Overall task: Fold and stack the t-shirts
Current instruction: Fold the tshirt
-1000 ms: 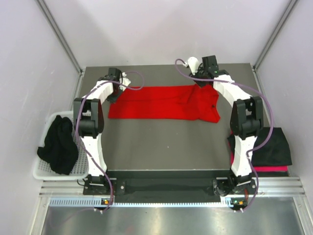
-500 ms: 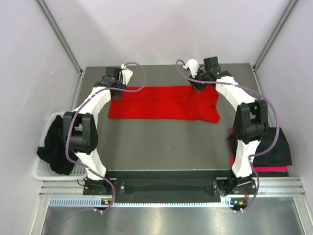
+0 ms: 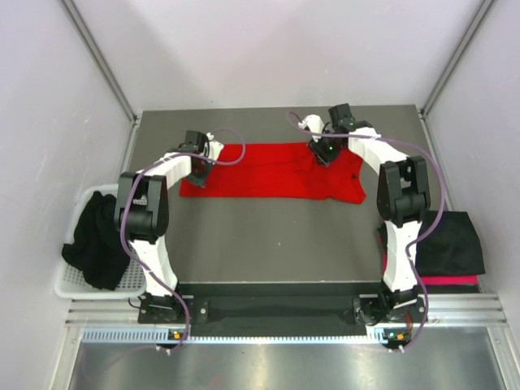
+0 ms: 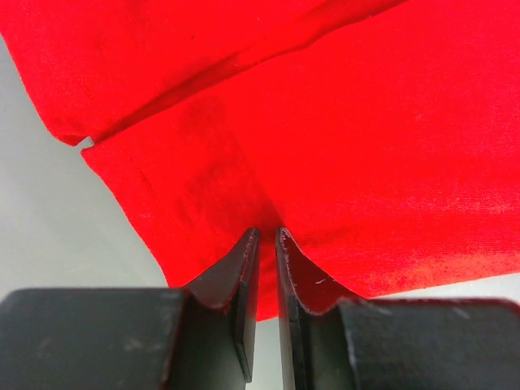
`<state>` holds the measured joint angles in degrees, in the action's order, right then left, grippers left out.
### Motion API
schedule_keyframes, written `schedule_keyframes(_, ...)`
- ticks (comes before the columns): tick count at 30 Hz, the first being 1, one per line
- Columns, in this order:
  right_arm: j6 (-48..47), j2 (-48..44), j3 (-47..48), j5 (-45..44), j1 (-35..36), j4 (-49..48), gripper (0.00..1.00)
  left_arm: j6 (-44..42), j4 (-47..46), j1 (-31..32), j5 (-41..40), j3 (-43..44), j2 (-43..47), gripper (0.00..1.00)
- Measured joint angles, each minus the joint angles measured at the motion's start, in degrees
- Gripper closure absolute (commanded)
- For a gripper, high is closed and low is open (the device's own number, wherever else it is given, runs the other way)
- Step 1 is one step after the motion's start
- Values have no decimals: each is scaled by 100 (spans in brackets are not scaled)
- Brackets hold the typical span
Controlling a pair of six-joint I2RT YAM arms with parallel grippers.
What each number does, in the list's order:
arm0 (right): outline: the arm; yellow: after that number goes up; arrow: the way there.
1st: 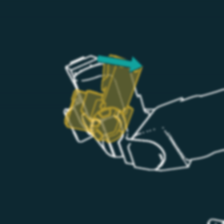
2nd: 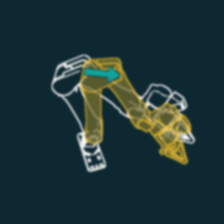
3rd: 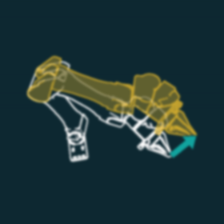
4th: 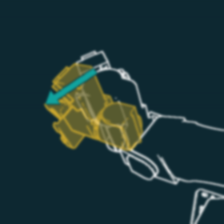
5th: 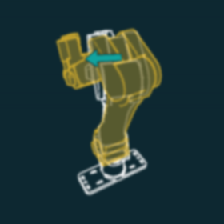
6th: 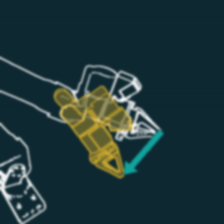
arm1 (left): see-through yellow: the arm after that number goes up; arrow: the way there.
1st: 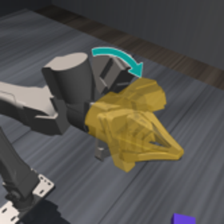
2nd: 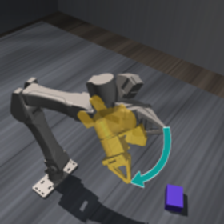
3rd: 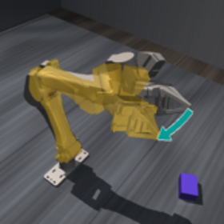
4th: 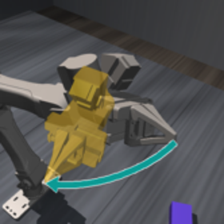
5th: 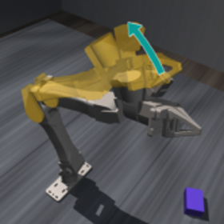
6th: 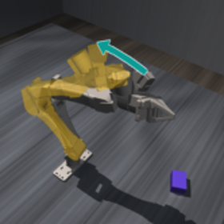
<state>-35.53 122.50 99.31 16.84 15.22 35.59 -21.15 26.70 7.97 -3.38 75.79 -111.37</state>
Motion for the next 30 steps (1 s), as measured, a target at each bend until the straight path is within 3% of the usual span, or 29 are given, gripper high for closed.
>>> schedule_keyframes(11, 79, 866, 1113, 33, 90, 216, 62, 4, -2, 0, -4, 0, -2, 81)
schedule_keyframes(20, 221, 977, 1346, 57, 116, 376, 59, 7, -9, 0, -9, -4, -2, 82)
schedule_keyframes(26, 509, 1508, 2951, 444, 114, 452, 58, 26, -11, 0, -11, -7, -2, 82)
schedule_keyframes(30, 824, 1552, 3359, 835, 118, 310, 58, 28, -22, 0, -28, -22, 0, 82)
